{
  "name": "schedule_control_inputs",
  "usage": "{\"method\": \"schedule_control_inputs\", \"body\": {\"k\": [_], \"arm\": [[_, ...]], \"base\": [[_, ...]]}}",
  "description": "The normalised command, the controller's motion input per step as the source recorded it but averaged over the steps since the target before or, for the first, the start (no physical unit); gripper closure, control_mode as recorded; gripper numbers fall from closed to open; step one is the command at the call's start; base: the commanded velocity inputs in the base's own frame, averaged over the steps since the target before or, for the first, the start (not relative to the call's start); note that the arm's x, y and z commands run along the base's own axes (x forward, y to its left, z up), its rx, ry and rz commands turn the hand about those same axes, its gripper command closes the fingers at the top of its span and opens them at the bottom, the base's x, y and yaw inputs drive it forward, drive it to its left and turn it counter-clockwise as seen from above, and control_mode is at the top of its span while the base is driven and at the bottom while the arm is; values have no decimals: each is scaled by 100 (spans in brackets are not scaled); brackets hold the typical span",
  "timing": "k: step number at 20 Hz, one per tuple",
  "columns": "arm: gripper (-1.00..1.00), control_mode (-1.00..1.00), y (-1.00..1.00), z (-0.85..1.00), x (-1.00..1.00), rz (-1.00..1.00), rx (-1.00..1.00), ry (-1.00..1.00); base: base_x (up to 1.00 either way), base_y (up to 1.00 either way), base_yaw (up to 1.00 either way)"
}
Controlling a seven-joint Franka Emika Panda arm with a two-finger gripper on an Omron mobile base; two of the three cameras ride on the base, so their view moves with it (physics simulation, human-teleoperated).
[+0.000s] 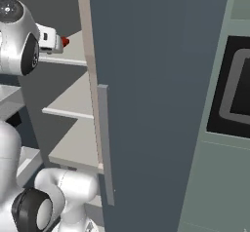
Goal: Take the bell pepper and mushroom out of the freezer and place them in the tupperware container on the counter. Then put the tupperware containing the vegetables back in the freezer.
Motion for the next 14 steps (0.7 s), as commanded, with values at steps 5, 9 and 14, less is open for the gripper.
{"method": "schedule_control_inputs", "body": {"k": [5,9,14], "arm": [[-100,-100,18,-2,76,1,0,0],[-100,-100,18,-3,60,0,0,0],[-100,-100,16,-10,62,0,0,0]], "base": [[0,0,0],[0,0,0],[0,0,0]]}}
